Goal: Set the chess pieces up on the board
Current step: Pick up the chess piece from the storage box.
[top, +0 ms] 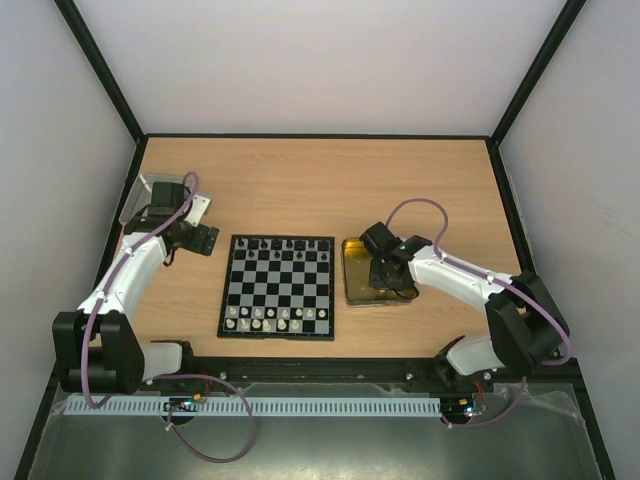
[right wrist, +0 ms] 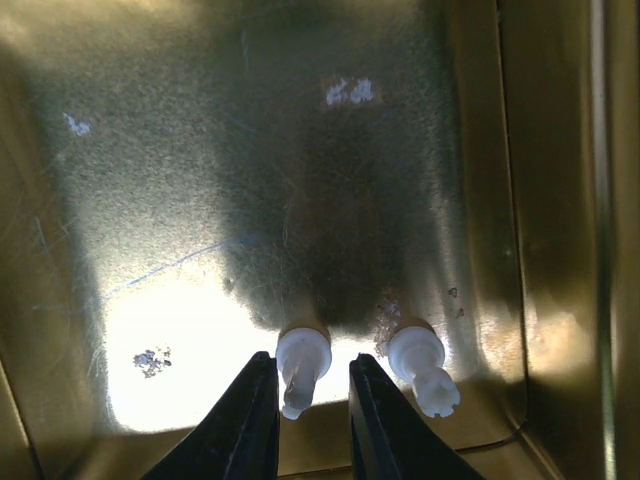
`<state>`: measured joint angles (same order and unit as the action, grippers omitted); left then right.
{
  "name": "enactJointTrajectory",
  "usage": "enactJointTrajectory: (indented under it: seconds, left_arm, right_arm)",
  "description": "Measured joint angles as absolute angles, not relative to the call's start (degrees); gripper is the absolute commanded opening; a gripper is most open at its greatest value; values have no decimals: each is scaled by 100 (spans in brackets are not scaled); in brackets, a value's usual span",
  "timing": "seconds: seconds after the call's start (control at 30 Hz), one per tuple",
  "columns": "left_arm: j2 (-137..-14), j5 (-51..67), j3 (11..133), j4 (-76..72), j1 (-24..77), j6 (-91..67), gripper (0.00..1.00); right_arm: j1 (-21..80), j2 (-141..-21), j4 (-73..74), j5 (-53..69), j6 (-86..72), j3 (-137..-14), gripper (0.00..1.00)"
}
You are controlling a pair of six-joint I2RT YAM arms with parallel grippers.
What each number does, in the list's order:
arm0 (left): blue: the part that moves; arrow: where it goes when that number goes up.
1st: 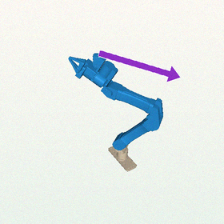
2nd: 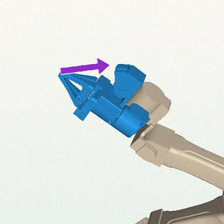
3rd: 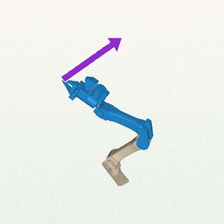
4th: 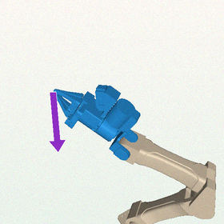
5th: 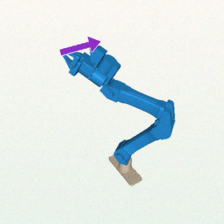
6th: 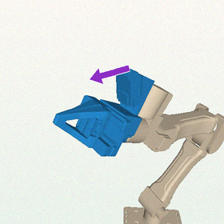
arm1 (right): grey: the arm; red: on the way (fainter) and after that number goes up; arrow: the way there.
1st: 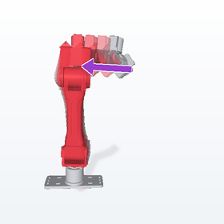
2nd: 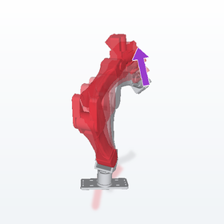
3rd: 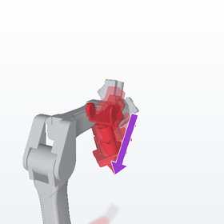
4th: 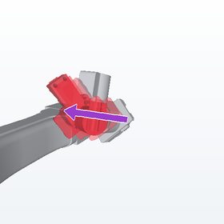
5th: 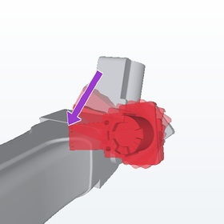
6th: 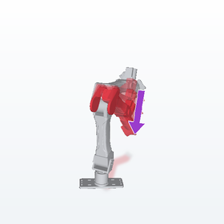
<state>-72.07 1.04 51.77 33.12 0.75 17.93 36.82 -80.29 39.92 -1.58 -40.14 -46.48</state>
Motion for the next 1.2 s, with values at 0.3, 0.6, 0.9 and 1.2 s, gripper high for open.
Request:
enactJointTrajectory:
  seconds: [0.3, 0.6, 0.9, 1.2]
  left_arm:
    - [-7207, 104, 5177, 3312, 82, 1793, 94]
    - [-7207, 102, 5177, 3312, 97, 1793, 93]
    - [-7207, 102, 5177, 3312, 97, 1793, 94]
    - [-7207, 102, 5177, 3308, 97, 1793, 93]
  right_arm:
    - [3682, -8119, 3820, 32, -4045, -4515, 16]
    - [3682, -8208, 3708, 86, -4047, -4512, 4]
    - [3682, -8215, 3691, 117, -4047, -4510, 2]
    - [3684, -8191, 3854, -19, -4021, -4633, 2]
